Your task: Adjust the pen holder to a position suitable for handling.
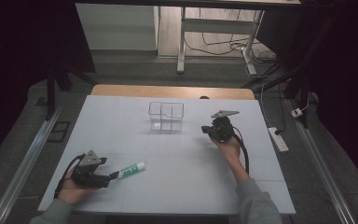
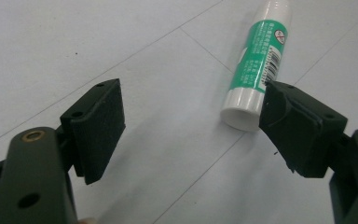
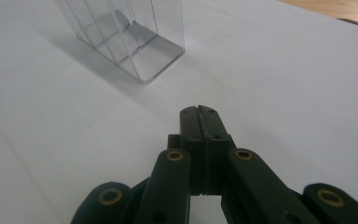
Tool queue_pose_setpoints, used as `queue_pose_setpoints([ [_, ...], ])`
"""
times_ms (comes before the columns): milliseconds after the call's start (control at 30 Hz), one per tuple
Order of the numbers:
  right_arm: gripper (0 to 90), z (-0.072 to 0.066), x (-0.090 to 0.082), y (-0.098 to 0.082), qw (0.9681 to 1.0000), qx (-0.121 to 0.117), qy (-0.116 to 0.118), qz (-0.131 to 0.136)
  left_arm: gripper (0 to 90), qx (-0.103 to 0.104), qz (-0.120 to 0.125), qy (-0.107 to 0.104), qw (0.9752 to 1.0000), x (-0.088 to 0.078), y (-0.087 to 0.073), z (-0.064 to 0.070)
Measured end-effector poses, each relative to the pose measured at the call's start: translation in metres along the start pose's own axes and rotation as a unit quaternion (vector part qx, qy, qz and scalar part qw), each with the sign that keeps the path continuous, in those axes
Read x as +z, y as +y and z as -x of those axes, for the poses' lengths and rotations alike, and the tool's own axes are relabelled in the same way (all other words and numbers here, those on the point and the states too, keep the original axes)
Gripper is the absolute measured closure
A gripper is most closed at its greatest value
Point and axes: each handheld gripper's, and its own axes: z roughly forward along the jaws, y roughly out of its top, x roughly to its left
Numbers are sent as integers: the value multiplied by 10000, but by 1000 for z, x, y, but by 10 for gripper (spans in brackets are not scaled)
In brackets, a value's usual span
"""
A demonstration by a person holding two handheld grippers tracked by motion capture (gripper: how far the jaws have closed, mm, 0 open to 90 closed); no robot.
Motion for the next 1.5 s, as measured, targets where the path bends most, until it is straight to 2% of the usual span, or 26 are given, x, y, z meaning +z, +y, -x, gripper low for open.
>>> queue_pose_setpoints([
  [100, 885, -3, -16, -9, 10000, -45, 15, 66, 218, -14, 10, -21, 10000, 0, 0, 0],
  [267, 726, -9, -37, -23, 9998, -101, 50, 136, 219, 9, 21, -30, 10000, -2, 0, 2],
  [467, 559, -14, -62, -41, 9994, -101, -59, 324, 218, 19, 24, -43, 10000, -3, 0, 2],
  [633, 477, -15, -82, -65, 9991, -180, -148, 367, 219, 36, 17, -56, 10000, -3, 0, 2],
  [833, 418, -14, -101, -87, 9989, -121, -153, 438, 218, 25, 8, -62, 10000, -2, 0, 3],
  [1000, 399, -13, -107, -94, 9987, -108, -98, 492, 218, 2, 30, -74, 10000, -3, 0, 2],
  [1200, 382, -16, -104, -94, 9987, -241, -85, 436, 218, -27, 75, -141, 9999, -4, 0, 2],
  [1500, 368, -21, -101, -96, 9988, -311, -1, 379, 218, -52, 157, -154, 9997, -9, 1, 1],
])
